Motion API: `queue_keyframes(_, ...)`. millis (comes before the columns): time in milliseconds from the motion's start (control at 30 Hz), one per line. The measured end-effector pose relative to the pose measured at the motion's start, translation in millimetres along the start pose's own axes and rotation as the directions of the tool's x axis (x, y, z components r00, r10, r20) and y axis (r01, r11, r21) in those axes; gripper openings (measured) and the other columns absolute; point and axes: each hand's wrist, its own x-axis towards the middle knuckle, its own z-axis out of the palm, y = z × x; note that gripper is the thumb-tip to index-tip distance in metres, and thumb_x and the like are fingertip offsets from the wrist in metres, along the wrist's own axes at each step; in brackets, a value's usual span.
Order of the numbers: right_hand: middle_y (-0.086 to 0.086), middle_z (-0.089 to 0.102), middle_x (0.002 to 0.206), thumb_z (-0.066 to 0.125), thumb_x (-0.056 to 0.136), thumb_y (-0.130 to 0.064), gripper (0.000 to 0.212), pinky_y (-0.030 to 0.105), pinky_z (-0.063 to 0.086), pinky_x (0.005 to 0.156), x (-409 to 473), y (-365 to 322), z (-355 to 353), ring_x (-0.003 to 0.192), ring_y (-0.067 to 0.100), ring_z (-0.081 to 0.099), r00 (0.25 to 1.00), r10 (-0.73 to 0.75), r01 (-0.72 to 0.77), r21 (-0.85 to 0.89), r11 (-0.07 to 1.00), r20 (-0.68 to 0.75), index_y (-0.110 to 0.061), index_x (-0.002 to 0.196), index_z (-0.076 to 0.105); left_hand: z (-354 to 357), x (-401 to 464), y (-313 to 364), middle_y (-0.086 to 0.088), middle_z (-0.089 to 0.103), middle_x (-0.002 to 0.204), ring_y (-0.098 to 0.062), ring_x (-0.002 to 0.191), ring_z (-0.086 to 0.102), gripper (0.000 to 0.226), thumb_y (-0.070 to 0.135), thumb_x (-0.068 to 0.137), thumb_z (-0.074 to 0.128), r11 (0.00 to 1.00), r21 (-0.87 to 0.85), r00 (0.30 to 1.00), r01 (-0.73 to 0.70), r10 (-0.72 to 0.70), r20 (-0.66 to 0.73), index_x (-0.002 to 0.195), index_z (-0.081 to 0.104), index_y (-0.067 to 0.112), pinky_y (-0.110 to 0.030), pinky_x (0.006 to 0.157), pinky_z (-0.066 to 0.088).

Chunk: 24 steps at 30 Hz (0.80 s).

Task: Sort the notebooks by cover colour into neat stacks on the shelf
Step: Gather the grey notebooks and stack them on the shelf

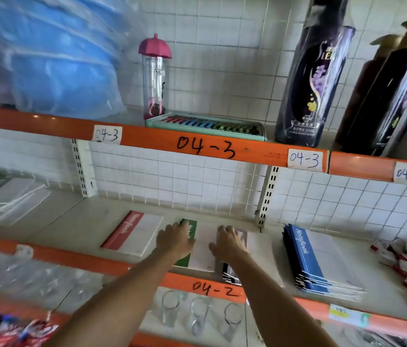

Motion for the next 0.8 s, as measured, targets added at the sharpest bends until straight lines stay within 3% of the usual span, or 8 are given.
queue_keyframes(100,0.010,0.037,0.148,0.061,0.091,-0.043,0.067,0.044,0.034,0.110,-1,-46,16,0.135,0.031,0.038,0.997,-0.080,0.079,0.008,0.997,0.011,-0.014,0.146,0.035,-17,-6,-51,-0.005,0.057,0.130,-0.026,0.113,0.057,0.061,0.053,0.093,0.053,0.996,-0.089,0.999,-0.012,0.015,0.039,0.144,0.035,0.024,-0.037,0.089,0.047)
queue_keyframes(300,0.011,0.036,0.151,0.061,0.089,-0.051,0.074,0.041,0.035,0.111,2,-134,43,0.137,0.031,0.037,0.986,-0.168,0.168,0.017,0.986,0.009,-0.014,0.147,0.034,-52,-22,-148,-0.004,0.055,0.137,-0.026,0.120,0.055,0.062,0.053,0.092,0.055,0.996,-0.088,0.999,0.034,-0.036,-0.021,0.145,0.037,0.025,-0.039,0.097,0.047)
queue_keyframes(400,0.013,0.038,0.149,0.059,0.091,-0.052,0.072,0.042,0.036,0.108,2,-185,58,0.134,0.033,0.040,0.980,-0.197,0.197,0.028,0.980,0.016,-0.013,0.146,0.035,-66,-29,-197,-0.004,0.060,0.126,-0.025,0.110,0.058,0.060,0.054,0.091,0.054,0.997,-0.045,0.998,0.059,-0.060,-0.033,0.141,0.039,0.024,-0.038,0.089,0.049)
queue_keyframes(567,0.012,0.037,0.150,0.061,0.090,-0.051,0.076,0.044,0.034,0.110,1,-281,90,0.135,0.034,0.039,0.966,-0.255,0.253,0.032,0.967,0.044,-0.013,0.148,0.033,-86,-44,-285,-0.005,0.052,0.139,-0.027,0.126,0.049,0.065,0.055,0.092,0.051,0.994,0.006,0.994,0.108,-0.108,-0.006,0.148,0.034,0.025,-0.040,0.100,0.043)
queue_keyframes(800,0.012,0.038,0.148,0.061,0.091,-0.048,0.071,0.041,0.041,0.106,-5,-390,137,0.131,0.033,0.043,0.956,-0.289,0.283,0.112,0.952,0.040,-0.011,0.146,0.035,-104,-69,-400,-0.007,0.057,0.132,-0.029,0.120,0.053,0.060,0.058,0.092,0.047,0.971,0.097,0.976,0.217,-0.218,-0.002,0.141,0.040,0.024,-0.041,0.098,0.044)
